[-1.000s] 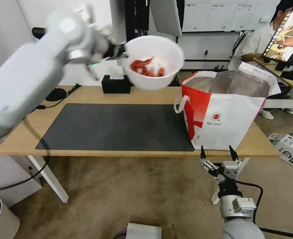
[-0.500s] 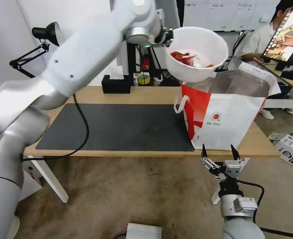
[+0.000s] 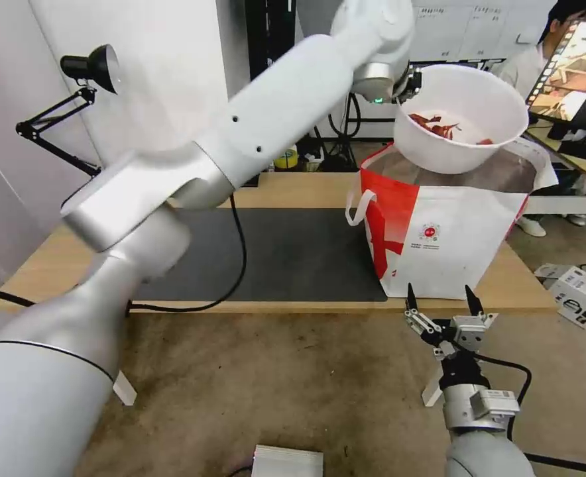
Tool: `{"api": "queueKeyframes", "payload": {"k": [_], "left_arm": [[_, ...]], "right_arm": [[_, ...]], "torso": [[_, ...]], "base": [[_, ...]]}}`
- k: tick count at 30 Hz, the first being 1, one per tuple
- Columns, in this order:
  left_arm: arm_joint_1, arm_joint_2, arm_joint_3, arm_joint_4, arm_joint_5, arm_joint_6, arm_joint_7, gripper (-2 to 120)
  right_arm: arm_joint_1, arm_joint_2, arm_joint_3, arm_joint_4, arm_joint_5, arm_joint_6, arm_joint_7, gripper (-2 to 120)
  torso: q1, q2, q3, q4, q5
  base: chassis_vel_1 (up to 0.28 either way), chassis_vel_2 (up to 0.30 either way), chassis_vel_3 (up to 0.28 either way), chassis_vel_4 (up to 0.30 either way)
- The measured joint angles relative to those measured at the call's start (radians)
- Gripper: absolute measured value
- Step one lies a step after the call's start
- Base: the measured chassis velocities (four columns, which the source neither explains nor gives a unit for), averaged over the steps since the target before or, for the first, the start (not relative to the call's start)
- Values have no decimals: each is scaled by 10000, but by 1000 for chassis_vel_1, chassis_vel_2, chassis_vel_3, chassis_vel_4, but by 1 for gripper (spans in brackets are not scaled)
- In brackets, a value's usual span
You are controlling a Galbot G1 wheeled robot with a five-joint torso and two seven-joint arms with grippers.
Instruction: Pick up the trash from the table and place it into the takeout bag.
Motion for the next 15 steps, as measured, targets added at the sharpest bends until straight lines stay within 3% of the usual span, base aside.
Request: {"api": "queueKeyframes", "payload": {"k": [8, 15], "left_arm": [[401, 50, 440, 353, 363, -94, 372, 0], [457, 66, 853, 18, 384, -175, 438, 0]], "right_arm": [[67, -8, -2, -64, 42, 0, 5, 99], [58, 45, -2, -84, 40, 0, 5, 98]], "torso": [[0, 0, 0, -2, 0], [-1, 0, -1, -5, 0]], "base": [[0, 0, 0, 0], [0, 0, 0, 0]]}}
